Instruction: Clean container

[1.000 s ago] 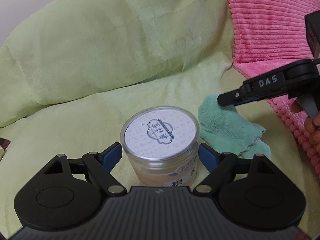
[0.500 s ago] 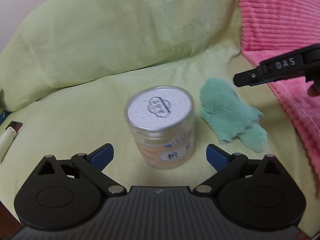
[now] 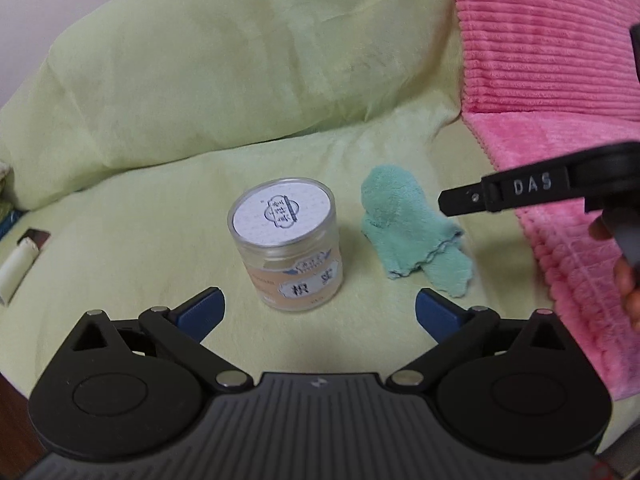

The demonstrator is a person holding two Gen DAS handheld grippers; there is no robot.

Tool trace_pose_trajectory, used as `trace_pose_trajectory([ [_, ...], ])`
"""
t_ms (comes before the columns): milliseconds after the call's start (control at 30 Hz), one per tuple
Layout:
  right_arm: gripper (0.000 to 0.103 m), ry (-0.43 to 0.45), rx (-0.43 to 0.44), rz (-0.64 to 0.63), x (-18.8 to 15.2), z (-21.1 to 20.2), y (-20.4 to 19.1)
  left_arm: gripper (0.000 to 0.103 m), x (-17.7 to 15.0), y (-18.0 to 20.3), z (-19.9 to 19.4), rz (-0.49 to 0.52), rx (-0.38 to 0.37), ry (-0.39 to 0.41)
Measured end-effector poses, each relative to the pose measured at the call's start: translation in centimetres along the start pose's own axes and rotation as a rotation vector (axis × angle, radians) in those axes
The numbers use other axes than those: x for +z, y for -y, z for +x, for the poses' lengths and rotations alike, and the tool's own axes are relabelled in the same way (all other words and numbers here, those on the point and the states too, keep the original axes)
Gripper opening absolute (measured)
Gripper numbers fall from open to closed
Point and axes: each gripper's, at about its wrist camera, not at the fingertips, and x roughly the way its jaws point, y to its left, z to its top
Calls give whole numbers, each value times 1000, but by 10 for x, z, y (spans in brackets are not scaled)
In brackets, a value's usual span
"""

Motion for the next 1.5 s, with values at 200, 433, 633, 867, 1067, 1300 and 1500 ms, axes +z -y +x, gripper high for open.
trace_pose_trajectory([
  [200,29,-20,-16,27,-9,-11,1,103,-4,13,-11,-18,13,-3],
  [433,29,-41,-2,69,-24,-34,-2,103,-8,13,-19,-65,32,-1],
  [633,29,-56,-19,7,-37,-45,-15,103,-14,10,-28,-110,65,-10],
  [867,29,-70,-5,-18,-46,-53,-25,103,-24,7,-34,-206,85,-67],
  [1067,29,-79,-10,-26,-51,-58,-32,103,-31,8,-34,-246,107,-100],
  [1300,28,-84,-34,-30,-55,-58,-35,103,-33,15,-35,-230,109,-117],
  [1500,29,-94,-53,-36,-60,-54,-36,103,-35,22,-35,-223,121,-118],
])
